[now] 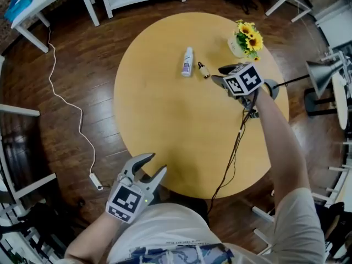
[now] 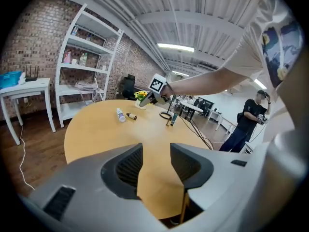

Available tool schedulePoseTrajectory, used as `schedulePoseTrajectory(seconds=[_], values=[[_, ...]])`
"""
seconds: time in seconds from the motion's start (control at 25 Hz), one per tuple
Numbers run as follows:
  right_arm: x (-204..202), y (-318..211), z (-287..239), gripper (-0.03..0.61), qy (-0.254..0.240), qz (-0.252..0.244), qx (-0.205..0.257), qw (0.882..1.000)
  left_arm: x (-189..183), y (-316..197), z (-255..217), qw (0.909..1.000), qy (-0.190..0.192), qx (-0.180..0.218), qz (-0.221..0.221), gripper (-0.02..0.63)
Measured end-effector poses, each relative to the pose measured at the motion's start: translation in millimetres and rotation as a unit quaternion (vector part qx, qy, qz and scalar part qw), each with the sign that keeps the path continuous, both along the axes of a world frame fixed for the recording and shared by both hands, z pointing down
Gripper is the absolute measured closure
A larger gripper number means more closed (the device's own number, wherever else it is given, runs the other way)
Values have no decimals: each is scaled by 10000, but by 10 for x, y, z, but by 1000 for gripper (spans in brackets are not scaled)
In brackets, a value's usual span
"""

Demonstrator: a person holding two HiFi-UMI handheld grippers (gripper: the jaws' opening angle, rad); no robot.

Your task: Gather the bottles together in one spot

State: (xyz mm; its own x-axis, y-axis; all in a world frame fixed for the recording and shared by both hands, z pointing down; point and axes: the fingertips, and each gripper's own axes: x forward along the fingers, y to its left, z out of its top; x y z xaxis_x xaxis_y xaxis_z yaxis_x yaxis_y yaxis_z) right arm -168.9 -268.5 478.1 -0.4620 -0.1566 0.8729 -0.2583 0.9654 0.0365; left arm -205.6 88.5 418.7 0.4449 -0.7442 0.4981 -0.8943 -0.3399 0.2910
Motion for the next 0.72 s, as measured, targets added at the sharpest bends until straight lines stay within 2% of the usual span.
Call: schedulePoseTrajectory(seconds=[0.24,0.48,0.72], values=[[-373,-441,504,407,383,99,5,9992,-102,-56,149,9995,-199,-26,226,449],[-525,-649,885,407,527,329,-142,9980,-42,-198,270,9984,-86,-152,532,449],[-575,-699,1132,417,921,148,-296,9952,1,-231,376,9976,-18,-258,635,449]])
